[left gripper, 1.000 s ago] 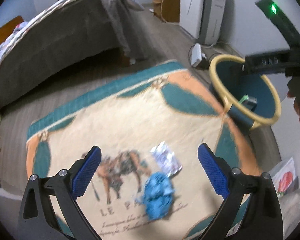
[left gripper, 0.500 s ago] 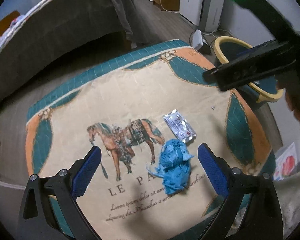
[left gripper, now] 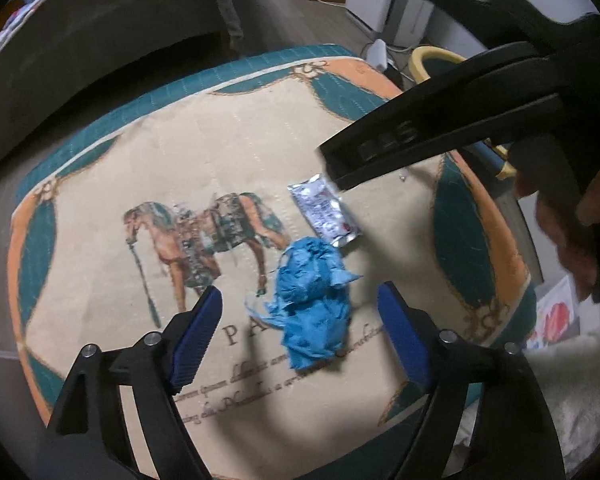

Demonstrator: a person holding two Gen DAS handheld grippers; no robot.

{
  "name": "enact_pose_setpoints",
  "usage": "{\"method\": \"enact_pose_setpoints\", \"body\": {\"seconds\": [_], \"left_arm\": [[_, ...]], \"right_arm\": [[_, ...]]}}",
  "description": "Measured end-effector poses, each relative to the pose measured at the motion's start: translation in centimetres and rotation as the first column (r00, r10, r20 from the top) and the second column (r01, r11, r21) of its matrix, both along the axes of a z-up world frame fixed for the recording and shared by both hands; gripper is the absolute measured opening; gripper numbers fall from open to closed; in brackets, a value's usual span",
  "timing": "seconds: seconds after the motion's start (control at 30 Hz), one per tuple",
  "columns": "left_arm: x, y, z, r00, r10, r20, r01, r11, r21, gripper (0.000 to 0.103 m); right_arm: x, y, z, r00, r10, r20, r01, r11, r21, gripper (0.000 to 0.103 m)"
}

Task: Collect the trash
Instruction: 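Grasp the blue mask with the left tool while the right tool grasps the white medicine packet, then carry the blue mask and medicine packet over the bin and open both tools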

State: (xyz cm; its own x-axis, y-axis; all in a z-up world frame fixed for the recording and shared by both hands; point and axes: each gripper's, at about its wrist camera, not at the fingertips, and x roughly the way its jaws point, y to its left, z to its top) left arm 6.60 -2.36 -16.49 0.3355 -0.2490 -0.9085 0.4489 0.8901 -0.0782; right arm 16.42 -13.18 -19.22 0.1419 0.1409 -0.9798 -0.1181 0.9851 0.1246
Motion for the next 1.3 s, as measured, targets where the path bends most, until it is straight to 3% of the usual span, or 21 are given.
{"method": "enact_pose_setpoints", "body": {"seconds": [0.07,0.2,0.27,0.3,0.4,0.67,0.7,0.73,0.77,1.03,1.3], "left_arm": [[0.1,-0.1,-0.1,1.0,0.005,-0.009,-0.005,1.0,-0.012,0.066],[0.0,-0.2,-0.9,0.999,-0.003,-0.045,0.002,1.0,-0.021,0.055],[-0.1,-0.3,-1.2,0.999,-0.02,-0.048,0.019,1.0,-0.015,0.046],[-0.2,-0.4,-1.5,0.998,-0.034,-0.059,0.033,0.999,-0.01,0.035],[-0.4,-0.4,-1.6,0.998,-0.036,-0.058,0.036,0.999,-0.001,0.028],[0.2,1.9,-0.6,0.998,0.003,-0.056,-0.003,1.0,0.006,0.022],[0.4,2.2,-0.6,0.998,0.008,-0.057,-0.008,1.0,0.005,0.022],[0.5,2.4,-0.6,0.998,0.013,-0.057,-0.013,1.0,0.003,0.022],[0.6,2.6,-0.5,0.998,0.017,-0.055,-0.016,1.0,0.003,0.022],[0.9,3.3,1.7,1.0,0.03,0.002,-0.03,0.999,-0.026,0.022],[1.0,1.6,6.2,0.991,0.034,0.126,-0.027,0.998,-0.058,0.022]], "right_arm": [[-0.1,0.5,-0.3,1.0,0.009,-0.014,-0.008,1.0,0.023,0.057],[-0.2,1.3,-0.8,0.999,0.024,-0.041,-0.022,0.999,0.044,0.057],[-0.1,1.6,-0.9,0.999,0.03,-0.043,-0.028,0.998,0.048,0.057],[0.1,1.9,-1.0,0.999,0.029,-0.043,-0.027,0.998,0.05,0.057],[0.0,1.9,-1.1,0.998,0.028,-0.05,-0.025,0.998,0.058,0.056],[0.4,3.9,-1.6,0.996,0.064,-0.069,-0.06,0.997,0.049,0.045],[0.4,4.2,-1.7,0.995,0.068,-0.067,-0.066,0.997,0.034,0.042],[0.3,4.3,-1.6,0.995,0.07,-0.065,-0.069,0.997,0.019,0.032],[0.3,4.4,-1.6,0.996,0.066,-0.067,-0.065,0.998,0.013,0.03],[0.0,3.7,0.9,0.999,0.039,-0.015,-0.038,0.999,0.033,0.03],[-0.3,-0.7,6.4,0.989,-0.059,0.134,0.057,0.998,0.018,0.03]]}}
